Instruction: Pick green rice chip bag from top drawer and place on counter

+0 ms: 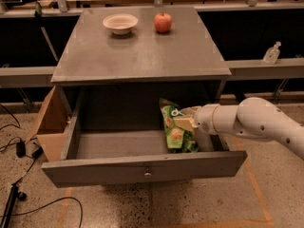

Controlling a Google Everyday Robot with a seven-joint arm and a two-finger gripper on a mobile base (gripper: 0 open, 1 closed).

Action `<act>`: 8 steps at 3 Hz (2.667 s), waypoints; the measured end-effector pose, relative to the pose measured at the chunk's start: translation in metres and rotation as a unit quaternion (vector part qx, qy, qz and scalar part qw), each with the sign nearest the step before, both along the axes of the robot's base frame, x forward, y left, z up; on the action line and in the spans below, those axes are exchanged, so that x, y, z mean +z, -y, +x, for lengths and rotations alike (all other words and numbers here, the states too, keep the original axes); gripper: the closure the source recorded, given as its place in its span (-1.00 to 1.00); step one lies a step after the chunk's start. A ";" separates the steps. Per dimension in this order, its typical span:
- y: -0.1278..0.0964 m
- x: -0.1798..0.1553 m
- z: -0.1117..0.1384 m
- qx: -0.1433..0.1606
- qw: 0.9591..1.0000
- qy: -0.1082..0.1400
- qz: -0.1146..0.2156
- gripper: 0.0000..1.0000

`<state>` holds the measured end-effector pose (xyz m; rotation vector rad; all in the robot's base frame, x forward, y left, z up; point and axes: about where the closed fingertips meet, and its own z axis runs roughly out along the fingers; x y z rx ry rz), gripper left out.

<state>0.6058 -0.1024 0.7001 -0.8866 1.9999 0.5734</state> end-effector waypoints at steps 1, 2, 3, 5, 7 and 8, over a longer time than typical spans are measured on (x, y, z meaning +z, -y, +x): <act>0.024 0.039 -0.015 0.000 0.998 0.063 0.006 1.00; 0.052 0.101 -0.024 -0.004 0.989 0.145 0.014 1.00; 0.088 0.168 -0.032 -0.015 0.975 0.221 0.037 1.00; 0.126 0.245 -0.038 -0.024 0.956 0.290 0.041 1.00; 0.063 0.297 0.010 0.046 0.938 0.334 0.079 1.00; 0.011 0.294 0.041 0.099 0.935 0.323 0.108 1.00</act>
Offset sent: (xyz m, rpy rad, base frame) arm -0.0372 -0.0980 0.1931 0.0467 -0.5251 -0.0312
